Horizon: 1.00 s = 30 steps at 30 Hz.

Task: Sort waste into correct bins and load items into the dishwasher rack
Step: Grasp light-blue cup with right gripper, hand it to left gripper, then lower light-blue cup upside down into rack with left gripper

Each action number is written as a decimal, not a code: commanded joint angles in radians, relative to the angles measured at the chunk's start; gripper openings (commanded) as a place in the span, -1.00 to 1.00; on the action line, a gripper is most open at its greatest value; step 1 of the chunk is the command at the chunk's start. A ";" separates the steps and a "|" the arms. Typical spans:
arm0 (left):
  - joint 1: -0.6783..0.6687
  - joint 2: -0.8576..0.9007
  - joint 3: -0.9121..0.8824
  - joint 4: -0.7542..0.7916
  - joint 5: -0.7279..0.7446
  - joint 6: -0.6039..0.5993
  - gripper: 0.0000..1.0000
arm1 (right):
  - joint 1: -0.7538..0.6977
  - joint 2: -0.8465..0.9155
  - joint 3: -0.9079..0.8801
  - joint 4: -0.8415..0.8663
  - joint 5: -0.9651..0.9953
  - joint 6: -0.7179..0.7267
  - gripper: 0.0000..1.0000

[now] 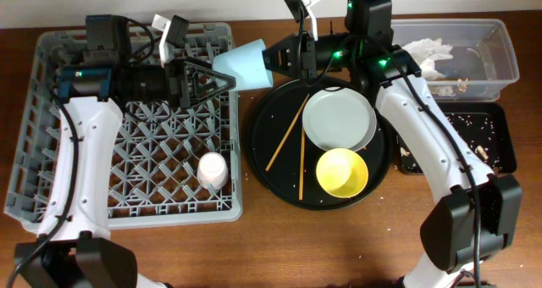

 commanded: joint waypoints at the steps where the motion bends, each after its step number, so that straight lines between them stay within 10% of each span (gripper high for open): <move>1: -0.009 -0.014 0.008 0.001 0.030 0.023 0.89 | 0.047 0.022 0.007 -0.029 0.064 -0.008 -0.92; 5: -0.009 -0.014 0.008 0.001 0.040 0.023 0.79 | 0.059 0.031 0.007 -0.028 0.084 -0.008 -0.92; 10: -0.009 -0.014 0.008 0.002 -0.003 0.023 0.21 | 0.057 0.031 0.008 -0.029 0.109 -0.008 -0.74; 12: -0.009 -0.014 0.008 0.002 -0.075 0.023 0.15 | 0.055 0.031 0.008 -0.029 0.109 -0.009 0.54; 14: -0.005 -0.016 0.008 0.005 -0.211 0.023 0.14 | 0.034 0.031 0.008 -0.039 0.129 -0.019 0.97; 19: -0.016 -0.022 0.035 -0.064 -0.873 -0.033 0.15 | -0.096 0.032 0.007 -0.551 0.743 -0.224 0.97; 23: -0.140 -0.014 0.165 -0.240 -1.328 -0.173 0.17 | -0.121 0.032 0.007 -0.645 0.821 -0.226 0.97; 30: -0.251 0.250 0.166 -0.330 -1.457 -0.198 0.17 | -0.121 0.032 0.007 -0.711 0.869 -0.226 0.97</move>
